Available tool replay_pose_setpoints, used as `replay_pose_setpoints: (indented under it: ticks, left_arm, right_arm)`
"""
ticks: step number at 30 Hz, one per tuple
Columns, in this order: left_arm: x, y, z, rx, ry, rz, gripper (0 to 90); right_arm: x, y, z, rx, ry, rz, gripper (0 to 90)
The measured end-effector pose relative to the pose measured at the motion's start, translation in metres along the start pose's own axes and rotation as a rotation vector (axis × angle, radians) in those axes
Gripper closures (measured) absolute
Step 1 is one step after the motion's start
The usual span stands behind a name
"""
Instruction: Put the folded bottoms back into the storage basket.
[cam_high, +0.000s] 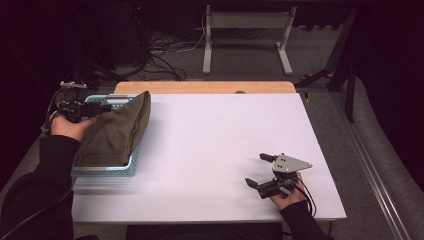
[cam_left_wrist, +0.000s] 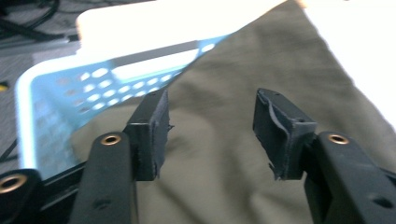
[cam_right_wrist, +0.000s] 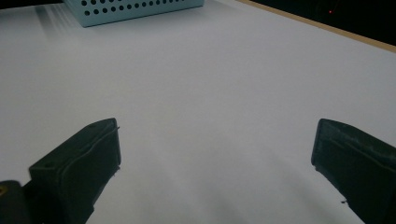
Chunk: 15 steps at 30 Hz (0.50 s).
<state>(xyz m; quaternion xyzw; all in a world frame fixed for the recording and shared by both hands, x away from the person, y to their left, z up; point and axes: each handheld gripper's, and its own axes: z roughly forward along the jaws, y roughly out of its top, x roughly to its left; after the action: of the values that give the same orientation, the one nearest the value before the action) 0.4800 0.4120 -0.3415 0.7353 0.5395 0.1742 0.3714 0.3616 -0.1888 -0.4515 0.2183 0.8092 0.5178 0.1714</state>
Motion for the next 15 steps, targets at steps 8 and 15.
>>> replay_pose_setpoints:
  ticks: [8, 15]
  left_arm:
    - [-0.032, 0.012, 0.013, 0.003, -0.065, 0.06, 43.5]
    - [-0.05, 0.017, 0.036, 0.015, -0.103, 0.053, 41.7]
  right_arm:
    - [0.0, 0.0, 0.0, 0.0, 0.0, 0.0, 1.8]
    - [0.0, 0.0, -0.001, -0.001, 0.0, -0.001, 1.8]
